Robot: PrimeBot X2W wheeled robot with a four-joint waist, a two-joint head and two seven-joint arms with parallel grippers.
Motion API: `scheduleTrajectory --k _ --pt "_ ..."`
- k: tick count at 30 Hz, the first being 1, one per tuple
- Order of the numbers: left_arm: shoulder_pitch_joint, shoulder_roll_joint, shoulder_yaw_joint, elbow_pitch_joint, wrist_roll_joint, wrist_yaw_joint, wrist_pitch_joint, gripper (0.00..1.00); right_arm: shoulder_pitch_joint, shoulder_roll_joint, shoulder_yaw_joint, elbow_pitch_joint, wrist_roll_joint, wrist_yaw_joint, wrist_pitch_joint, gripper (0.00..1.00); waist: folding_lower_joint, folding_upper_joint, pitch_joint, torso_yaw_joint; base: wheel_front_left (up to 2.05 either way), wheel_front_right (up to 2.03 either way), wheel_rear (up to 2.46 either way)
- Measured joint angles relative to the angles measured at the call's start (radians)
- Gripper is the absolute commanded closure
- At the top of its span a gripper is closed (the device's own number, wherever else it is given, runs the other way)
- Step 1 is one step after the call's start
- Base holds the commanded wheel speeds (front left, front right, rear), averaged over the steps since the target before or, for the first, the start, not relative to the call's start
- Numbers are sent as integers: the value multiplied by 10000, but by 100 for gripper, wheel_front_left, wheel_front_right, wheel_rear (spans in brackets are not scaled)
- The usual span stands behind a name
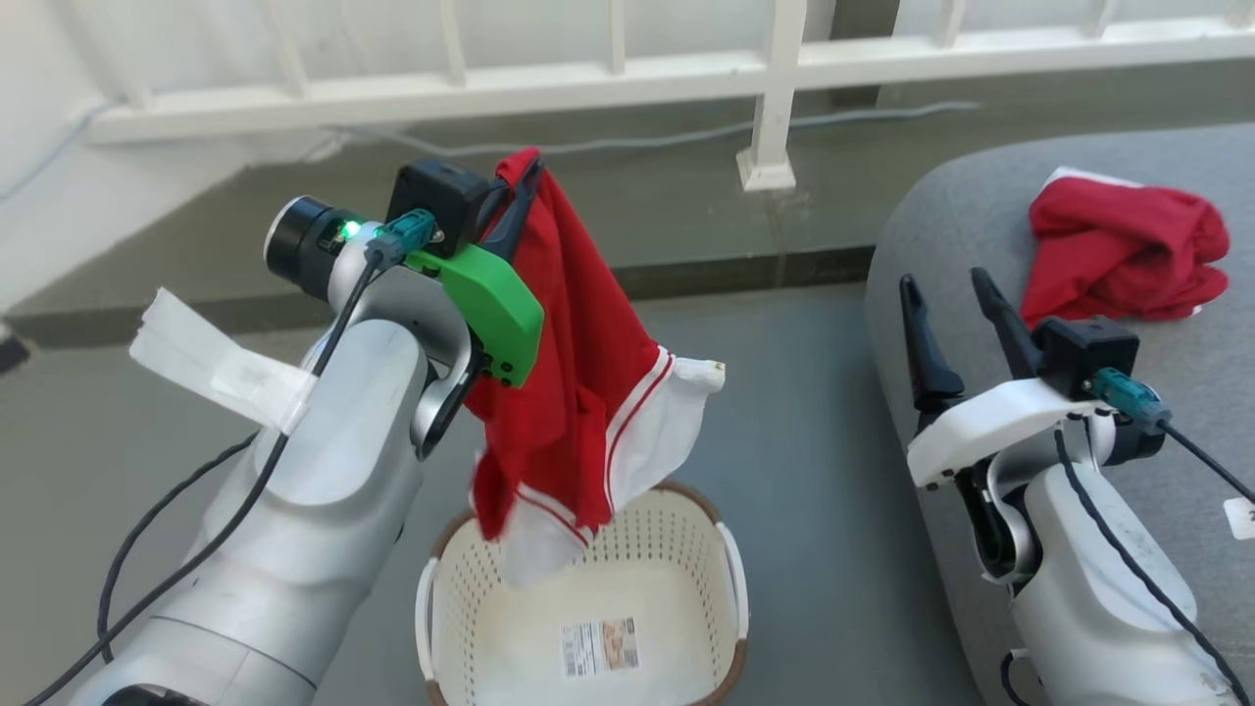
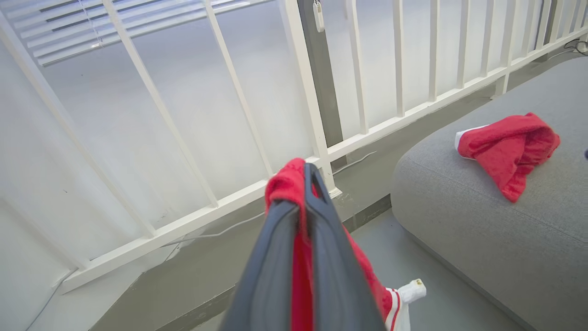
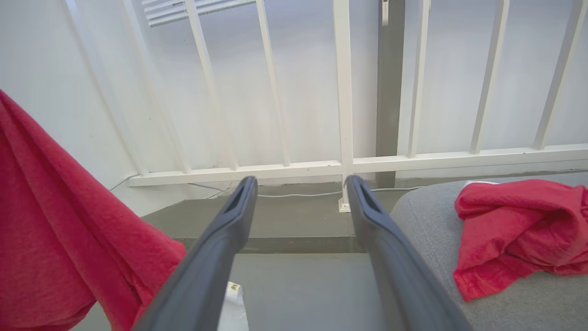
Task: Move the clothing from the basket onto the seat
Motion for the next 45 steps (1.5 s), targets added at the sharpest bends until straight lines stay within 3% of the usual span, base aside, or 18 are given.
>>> scheduleTrajectory --k 9,28,45 --pt "49 -94 -6 -109 -543 8 357 100 13 81 635 0 -40 267 280 0 0 0 -607 -192 0 0 0" --pt "178 -121 -734 -1106 -1369 351 458 100 -282 291 2794 575 -474 1047 677 0 1 0 -422 -174 0 0 0" --pt "-40 -119 -1975 -1921 -2054 696 502 100 -1155 314 4121 2010 -355 1231 508 0 1 0 -264 446 0 0 0"
